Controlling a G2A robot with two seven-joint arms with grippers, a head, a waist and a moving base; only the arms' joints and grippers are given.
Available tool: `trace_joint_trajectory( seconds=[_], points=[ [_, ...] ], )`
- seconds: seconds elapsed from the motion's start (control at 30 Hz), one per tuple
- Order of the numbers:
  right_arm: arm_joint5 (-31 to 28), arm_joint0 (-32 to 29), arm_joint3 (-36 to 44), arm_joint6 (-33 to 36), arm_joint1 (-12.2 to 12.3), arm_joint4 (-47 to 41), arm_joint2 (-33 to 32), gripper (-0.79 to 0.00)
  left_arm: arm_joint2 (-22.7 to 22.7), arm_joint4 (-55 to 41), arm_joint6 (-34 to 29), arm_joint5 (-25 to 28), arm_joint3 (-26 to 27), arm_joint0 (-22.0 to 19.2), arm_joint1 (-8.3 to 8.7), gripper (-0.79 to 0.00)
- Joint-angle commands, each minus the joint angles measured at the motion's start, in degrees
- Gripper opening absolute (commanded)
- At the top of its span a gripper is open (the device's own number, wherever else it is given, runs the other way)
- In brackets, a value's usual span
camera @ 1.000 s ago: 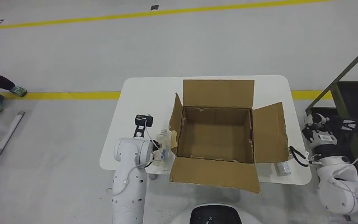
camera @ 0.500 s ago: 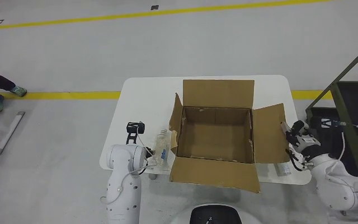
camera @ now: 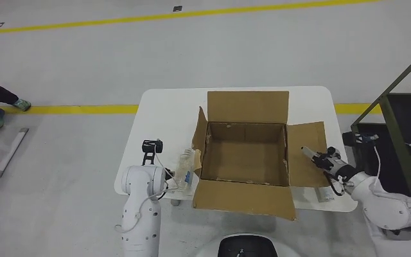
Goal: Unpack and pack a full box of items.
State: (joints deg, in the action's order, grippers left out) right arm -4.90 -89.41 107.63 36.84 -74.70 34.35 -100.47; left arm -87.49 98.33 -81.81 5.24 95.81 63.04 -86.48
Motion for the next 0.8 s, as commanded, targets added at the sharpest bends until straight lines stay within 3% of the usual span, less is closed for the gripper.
trace_joint_trajectory(
  seconds=[0.0,0.4,0.63,0.77],
  points=[
    [0.9,1.2,-1.2,0.3,0.0,-3.8,-0.2,-0.785,-0.1,-0.2,0.0,0.1,0.0,-0.2,0.09,0.000],
    [3.7,9.5,-8.7,2.2,0.9,-13.3,-3.2,-0.785,-0.1,-3.8,-0.6,-0.8,-1.7,-1.5,0.29,0.000],
    [3.6,10.8,-9.5,4.7,1.6,-13.4,-3.0,-0.785,0.6,-3.5,-0.6,-1.2,-2.1,-2.1,0.48,0.000],
    [3.4,9.8,-9.3,6.4,2.0,-13.6,-3.3,-0.526,0.5,-3.3,-0.3,-1.7,-2.7,-2.7,0.64,0.000]
  ],
)
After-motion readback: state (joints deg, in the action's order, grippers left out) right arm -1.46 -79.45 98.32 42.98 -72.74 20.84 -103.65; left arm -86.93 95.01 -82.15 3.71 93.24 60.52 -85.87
